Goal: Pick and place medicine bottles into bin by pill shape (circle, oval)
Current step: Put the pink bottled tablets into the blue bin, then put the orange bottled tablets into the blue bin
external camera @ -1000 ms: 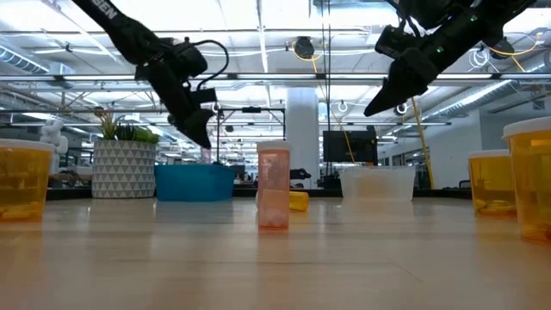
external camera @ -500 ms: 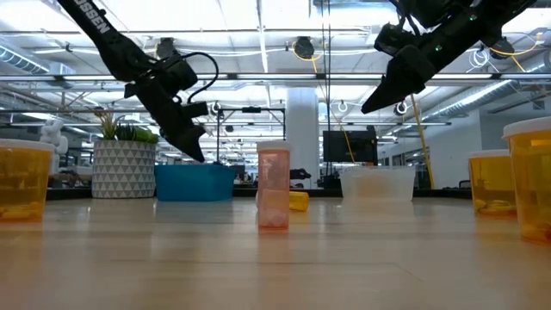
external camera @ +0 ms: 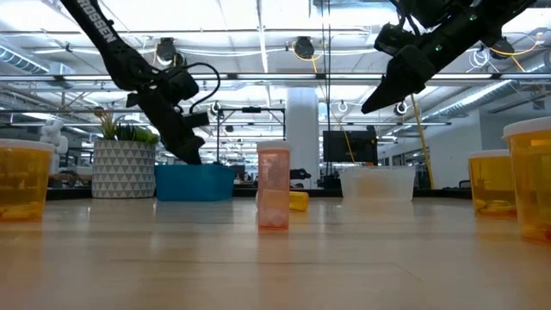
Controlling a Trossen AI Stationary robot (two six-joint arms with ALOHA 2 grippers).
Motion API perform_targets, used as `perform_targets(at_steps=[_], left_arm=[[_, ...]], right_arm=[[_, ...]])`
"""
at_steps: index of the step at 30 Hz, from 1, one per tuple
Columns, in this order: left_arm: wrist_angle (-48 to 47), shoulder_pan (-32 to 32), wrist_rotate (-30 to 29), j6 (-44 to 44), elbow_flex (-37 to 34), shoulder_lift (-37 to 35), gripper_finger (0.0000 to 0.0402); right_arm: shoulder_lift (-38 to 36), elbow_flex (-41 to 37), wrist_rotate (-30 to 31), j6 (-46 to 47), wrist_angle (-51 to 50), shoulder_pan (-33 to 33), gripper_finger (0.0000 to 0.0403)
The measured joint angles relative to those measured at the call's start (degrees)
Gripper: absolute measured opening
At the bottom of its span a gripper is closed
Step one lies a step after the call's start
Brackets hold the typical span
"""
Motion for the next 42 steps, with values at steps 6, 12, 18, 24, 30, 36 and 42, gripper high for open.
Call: perform_targets(at_steps=[6, 12, 18, 24, 30, 36, 42], left_arm=[[1.26, -0.01, 0.0, 0.63, -0.02, 1.07, 0.0132], [1.24, 0.41, 0.16, 0.71, -0.02, 1.42, 0.0142], [1.33, 0.37, 0.19, 0.73, -0.02, 1.42, 0.0193], [2.39, -0.07, -1.05, 0.75, -0.01, 0.13, 0.0231], [0.61, -1.04, -1.09, 0.05, 0.07, -5.07, 0.0236], [-4.66, -4.23, -1.05, -2.57, 0.07, -11.63, 0.0237], [-8.71, -9.75, -0.65, -4.3, 0.09, -15.9, 0.0237]], right_arm=[[0.02, 0.0, 0.0, 0.17, 0.0, 0.02, 0.027], [0.02, 0.0, 0.0, 0.01, 0.0, 0.02, 0.027], [0.02, 0.0, 0.0, -0.13, 0.0, 0.05, 0.027], [0.02, 0.0, 0.0, 0.22, 0.0, 0.05, 0.027], [0.02, 0.0, -0.02, 2.65, 0.0, 0.05, 0.027], [0.43, 0.0, -0.17, 8.01, 1.39, 2.22, 0.027], [5.07, 0.12, -0.01, 8.3, 8.14, 8.87, 0.027]])
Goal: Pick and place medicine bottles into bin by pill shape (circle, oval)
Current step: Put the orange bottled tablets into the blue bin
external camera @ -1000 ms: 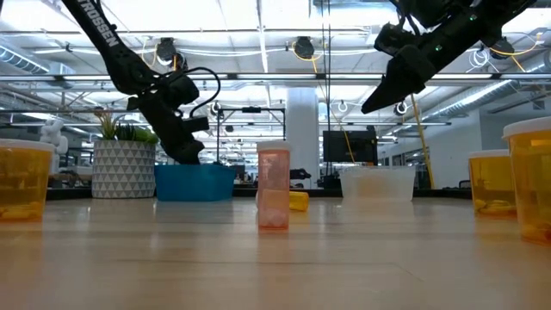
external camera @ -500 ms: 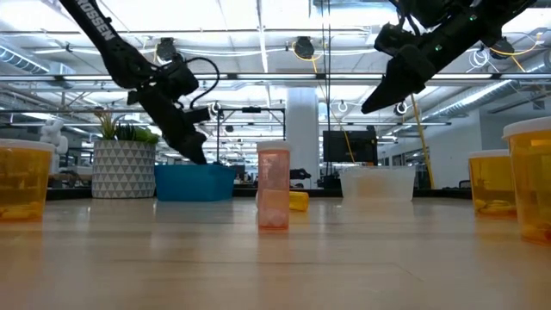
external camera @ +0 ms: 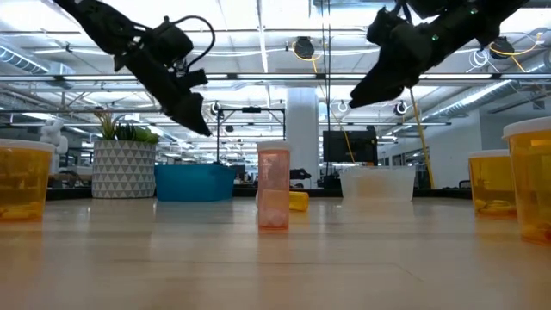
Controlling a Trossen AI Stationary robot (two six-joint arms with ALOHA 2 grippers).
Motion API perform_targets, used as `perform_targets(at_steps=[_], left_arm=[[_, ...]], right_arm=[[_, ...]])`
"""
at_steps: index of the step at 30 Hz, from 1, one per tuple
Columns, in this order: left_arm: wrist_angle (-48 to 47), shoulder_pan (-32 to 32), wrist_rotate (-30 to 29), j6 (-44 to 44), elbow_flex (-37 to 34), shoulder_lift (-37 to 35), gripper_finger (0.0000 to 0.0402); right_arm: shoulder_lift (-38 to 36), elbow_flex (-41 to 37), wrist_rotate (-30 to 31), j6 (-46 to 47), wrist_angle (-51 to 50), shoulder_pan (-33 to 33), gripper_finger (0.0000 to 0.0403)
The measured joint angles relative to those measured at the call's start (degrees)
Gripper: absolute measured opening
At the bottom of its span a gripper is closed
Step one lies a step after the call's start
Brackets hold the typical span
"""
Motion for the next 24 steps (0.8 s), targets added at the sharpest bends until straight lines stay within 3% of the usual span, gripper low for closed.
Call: perform_targets(at_steps=[14, 24], left_arm=[[-0.88, -9.52, 2.63, -0.12, 0.0, -1.04, 0.0237], [-2.4, -13.56, 2.63, 0.28, 0.0, -1.26, 0.0237]], right_arm=[[21.83, 9.11, 0.37, 7.12, 3.52, 8.08, 0.027], [33.55, 9.63, 4.56, 9.01, 15.54, 13.01, 0.027]])
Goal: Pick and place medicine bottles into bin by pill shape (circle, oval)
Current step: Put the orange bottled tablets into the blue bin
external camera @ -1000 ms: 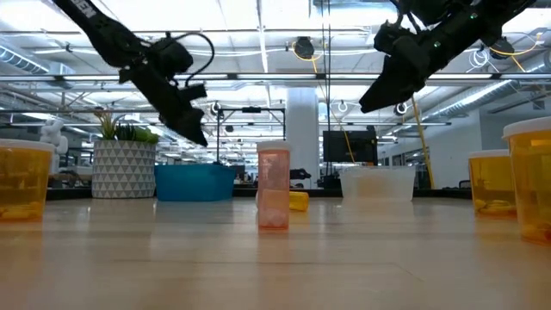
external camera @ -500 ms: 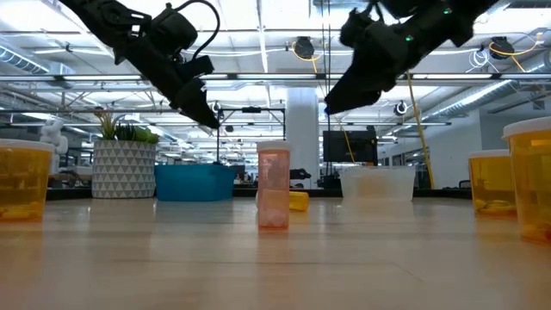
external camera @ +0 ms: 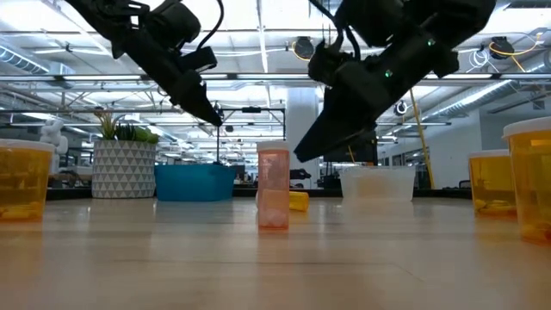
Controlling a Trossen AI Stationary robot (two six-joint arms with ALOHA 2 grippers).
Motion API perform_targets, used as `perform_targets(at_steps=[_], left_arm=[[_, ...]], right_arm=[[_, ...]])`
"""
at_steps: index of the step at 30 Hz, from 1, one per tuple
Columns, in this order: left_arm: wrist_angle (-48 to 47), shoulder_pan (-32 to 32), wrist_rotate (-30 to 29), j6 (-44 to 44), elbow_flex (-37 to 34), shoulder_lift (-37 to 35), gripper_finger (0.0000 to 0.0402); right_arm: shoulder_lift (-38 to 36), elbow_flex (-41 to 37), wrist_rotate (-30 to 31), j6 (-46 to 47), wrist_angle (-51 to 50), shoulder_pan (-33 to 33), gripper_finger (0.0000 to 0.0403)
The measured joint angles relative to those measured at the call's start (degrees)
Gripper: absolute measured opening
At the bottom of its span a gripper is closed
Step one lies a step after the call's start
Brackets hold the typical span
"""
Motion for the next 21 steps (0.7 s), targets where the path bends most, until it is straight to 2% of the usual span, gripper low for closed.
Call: perform_targets(at_steps=[7, 12, 21], left_arm=[[-0.18, -2.02, -0.02, 0.32, 0.0, 0.0, 0.0237], [-0.15, -2.16, -0.02, 0.52, 0.0, 0.0, 0.0237], [-0.11, -2.14, -0.04, 1.18, 0.0, 0.0, 0.0237]], right_arm=[[5.04, 0.0, 0.05, 1.94, 3.6, 0.65, 0.0265], [7.73, 0.0, 0.91, 1.35, 4.15, 1.07, 0.0244], [8.11, -0.04, 1.76, 0.02, 4.24, 1.04, 0.0204]])
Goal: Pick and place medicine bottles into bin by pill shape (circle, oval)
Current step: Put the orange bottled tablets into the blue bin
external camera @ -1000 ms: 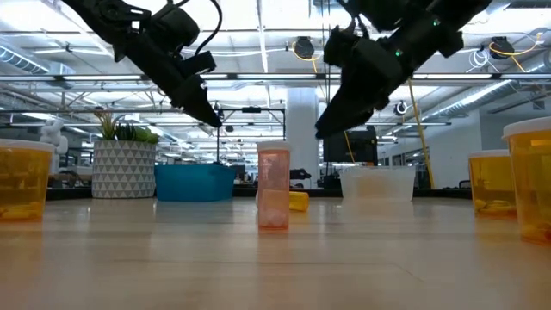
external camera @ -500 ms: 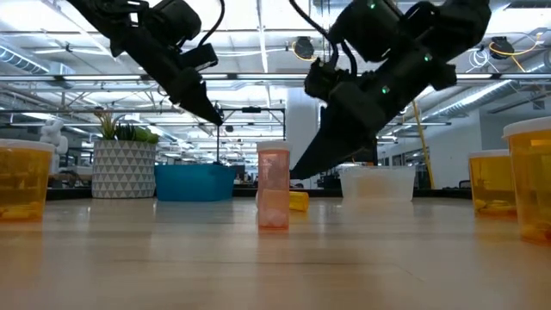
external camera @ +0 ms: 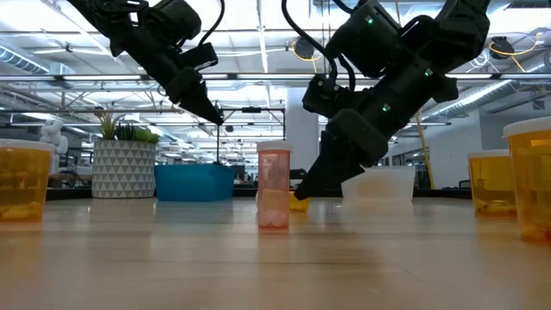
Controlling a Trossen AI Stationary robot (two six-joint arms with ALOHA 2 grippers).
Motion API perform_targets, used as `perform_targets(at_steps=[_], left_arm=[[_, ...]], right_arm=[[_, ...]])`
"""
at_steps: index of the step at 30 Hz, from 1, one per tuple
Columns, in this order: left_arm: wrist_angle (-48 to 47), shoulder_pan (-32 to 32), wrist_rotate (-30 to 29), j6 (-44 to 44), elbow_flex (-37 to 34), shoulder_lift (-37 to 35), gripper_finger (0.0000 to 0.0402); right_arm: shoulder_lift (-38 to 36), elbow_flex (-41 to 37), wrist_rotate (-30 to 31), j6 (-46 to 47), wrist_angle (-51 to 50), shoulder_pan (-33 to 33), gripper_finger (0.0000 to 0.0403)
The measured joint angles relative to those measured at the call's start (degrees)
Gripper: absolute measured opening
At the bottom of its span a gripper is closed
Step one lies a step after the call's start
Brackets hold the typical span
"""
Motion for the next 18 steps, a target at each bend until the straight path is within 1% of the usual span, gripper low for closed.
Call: perform_targets(at_steps=[5, 10, 18], left_arm=[[0.2, -0.02, 0.0, 0.0, 0.0, 0.0, 0.0237], [0.25, -0.02, 0.0, -0.07, 0.0, 0.0, 0.0237], [0.48, -0.02, 0.02, -0.11, 0.0, 0.0, 0.0237]], right_arm=[[2.68, -0.01, 0.07, 0.13, 2.35, -0.08, 0.0186], [3.42, 0.04, 1.11, 0.44, 2.31, -0.22, 0.0166], [3.42, 0.04, 1.04, 0.44, 1.7, -1.17, 0.0114]])
